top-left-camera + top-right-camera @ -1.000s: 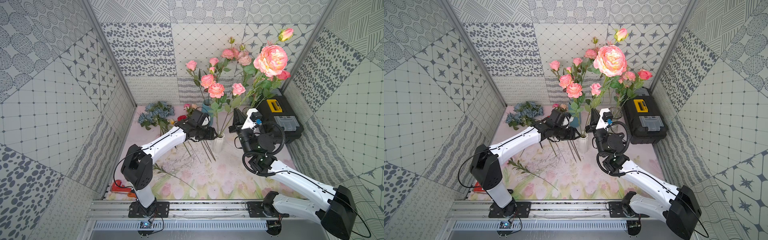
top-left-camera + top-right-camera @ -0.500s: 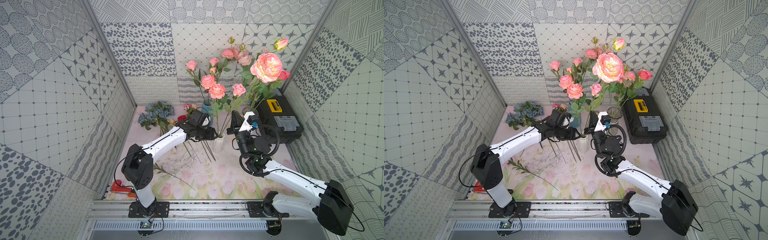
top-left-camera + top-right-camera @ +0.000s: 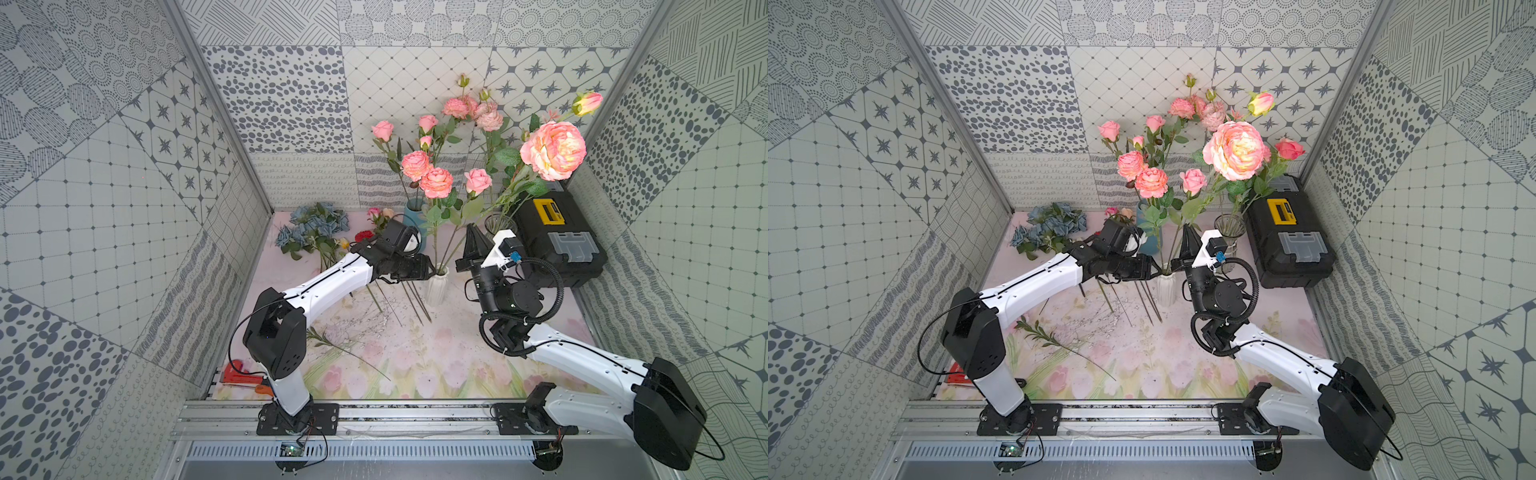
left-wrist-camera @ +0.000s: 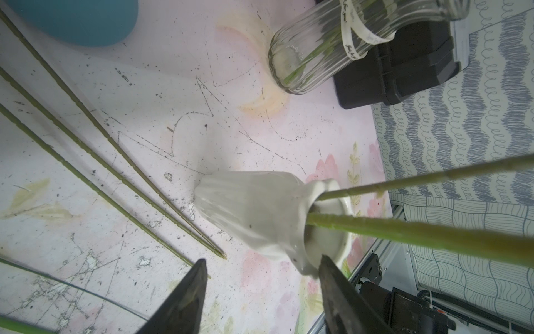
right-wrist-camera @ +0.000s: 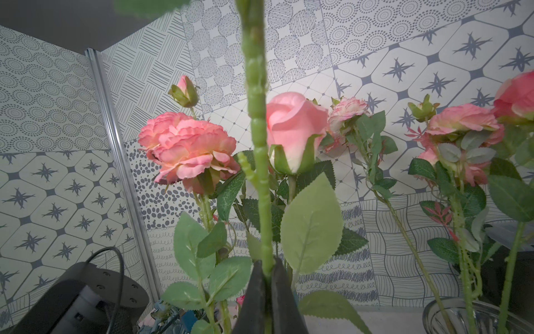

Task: Place the pink flowers into the vase
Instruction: Place the flower in the vase.

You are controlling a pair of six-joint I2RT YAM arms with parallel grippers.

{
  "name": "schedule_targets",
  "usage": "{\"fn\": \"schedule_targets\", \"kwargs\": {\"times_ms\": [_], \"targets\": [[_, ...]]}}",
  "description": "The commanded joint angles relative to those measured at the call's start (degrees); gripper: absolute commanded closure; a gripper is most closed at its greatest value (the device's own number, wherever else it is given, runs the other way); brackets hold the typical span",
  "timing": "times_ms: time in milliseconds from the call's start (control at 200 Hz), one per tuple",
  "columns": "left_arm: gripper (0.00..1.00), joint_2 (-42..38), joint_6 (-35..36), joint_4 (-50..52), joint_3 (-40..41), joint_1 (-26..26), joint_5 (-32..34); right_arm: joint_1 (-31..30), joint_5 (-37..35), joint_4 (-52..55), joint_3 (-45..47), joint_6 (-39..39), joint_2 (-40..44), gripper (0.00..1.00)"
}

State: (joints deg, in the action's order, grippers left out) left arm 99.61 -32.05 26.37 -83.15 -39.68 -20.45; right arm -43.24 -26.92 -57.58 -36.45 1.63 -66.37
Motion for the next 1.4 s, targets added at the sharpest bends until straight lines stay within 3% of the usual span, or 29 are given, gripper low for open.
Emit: {"fn": "schedule_targets", "kwargs": {"times_ms": [0, 1396], "targets": [[0.39, -0.47, 1.12, -0.22, -0.17, -0.22, -0.32, -0.13, 0.81, 2.27, 2.29, 1.17, -0.22, 1.00], [0.40, 0.80, 1.29, -0.88, -0.52, -1.03, 1.37, -1.75, -1.56, 9.86, 4.45, -1.86, 6.34, 1.00]]}}
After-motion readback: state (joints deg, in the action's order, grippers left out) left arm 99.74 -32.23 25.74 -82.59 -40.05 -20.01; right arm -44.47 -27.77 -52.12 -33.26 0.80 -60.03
